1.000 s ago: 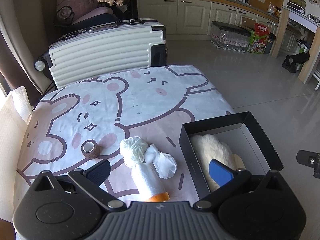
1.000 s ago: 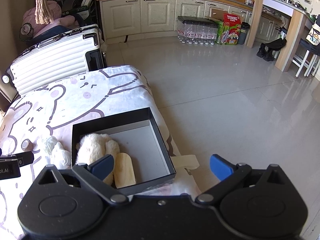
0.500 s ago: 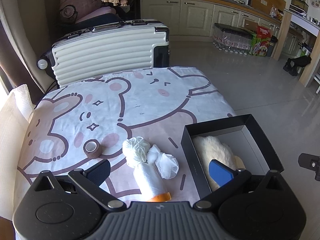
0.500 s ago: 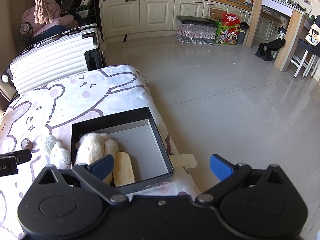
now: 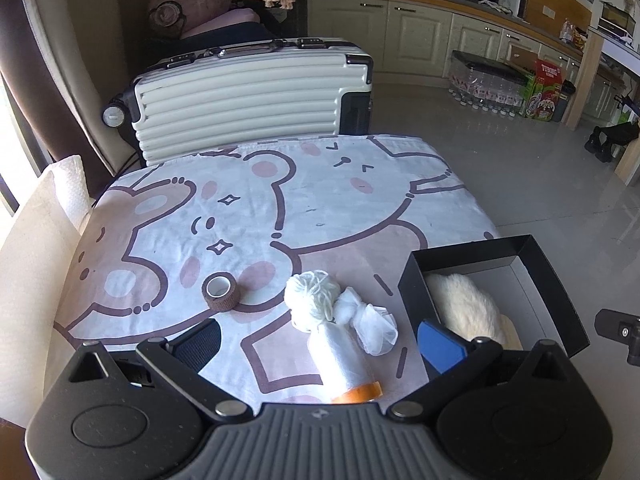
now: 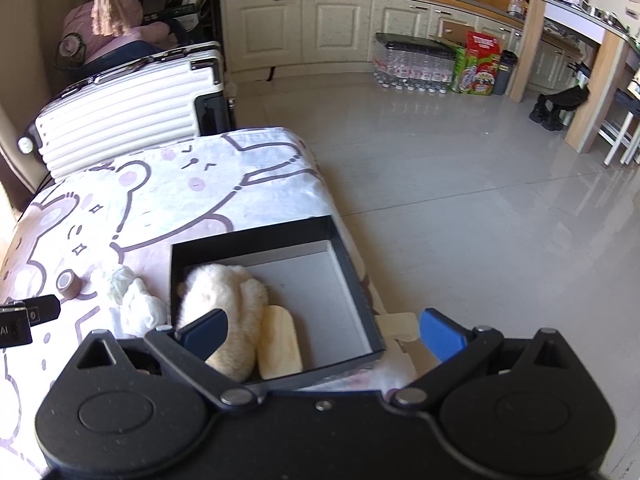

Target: Organize objects

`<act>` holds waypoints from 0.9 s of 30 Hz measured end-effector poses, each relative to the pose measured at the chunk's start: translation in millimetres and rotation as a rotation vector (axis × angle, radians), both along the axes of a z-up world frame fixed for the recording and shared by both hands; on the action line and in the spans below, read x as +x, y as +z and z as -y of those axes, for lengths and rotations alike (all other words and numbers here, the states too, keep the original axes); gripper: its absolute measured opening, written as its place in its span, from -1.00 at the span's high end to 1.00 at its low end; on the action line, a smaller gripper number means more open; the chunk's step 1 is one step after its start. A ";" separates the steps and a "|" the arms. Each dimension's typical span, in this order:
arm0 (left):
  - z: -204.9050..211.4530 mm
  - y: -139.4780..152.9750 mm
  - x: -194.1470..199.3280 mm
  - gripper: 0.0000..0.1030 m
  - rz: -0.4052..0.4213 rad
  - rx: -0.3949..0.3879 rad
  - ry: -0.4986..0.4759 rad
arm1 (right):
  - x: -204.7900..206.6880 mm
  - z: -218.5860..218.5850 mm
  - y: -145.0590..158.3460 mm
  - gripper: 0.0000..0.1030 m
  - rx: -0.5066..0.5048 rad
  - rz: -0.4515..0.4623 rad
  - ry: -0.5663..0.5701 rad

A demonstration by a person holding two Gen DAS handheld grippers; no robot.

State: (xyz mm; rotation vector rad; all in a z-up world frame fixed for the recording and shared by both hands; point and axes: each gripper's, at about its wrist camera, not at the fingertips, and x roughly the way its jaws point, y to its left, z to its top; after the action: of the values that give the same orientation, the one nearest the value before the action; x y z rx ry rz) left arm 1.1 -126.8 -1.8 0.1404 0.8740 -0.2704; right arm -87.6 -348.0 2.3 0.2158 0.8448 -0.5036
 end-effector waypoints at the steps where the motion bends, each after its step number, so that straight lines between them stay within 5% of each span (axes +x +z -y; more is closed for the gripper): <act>1: -4.8 -0.2 1.3 -1.00 -0.001 0.000 0.008 | 2.5 -3.2 0.2 -1.00 0.000 0.001 0.007; 27: -85.2 3.2 10.4 -1.00 -0.005 0.021 0.144 | 53.4 -66.0 -4.8 -1.00 0.023 0.012 0.145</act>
State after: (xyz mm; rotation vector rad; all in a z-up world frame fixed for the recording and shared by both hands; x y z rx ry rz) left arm 11.5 -41.6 1.4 0.0961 0.8879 -0.1270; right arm -34.3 -282.0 -2.5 0.1773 0.8479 -0.3561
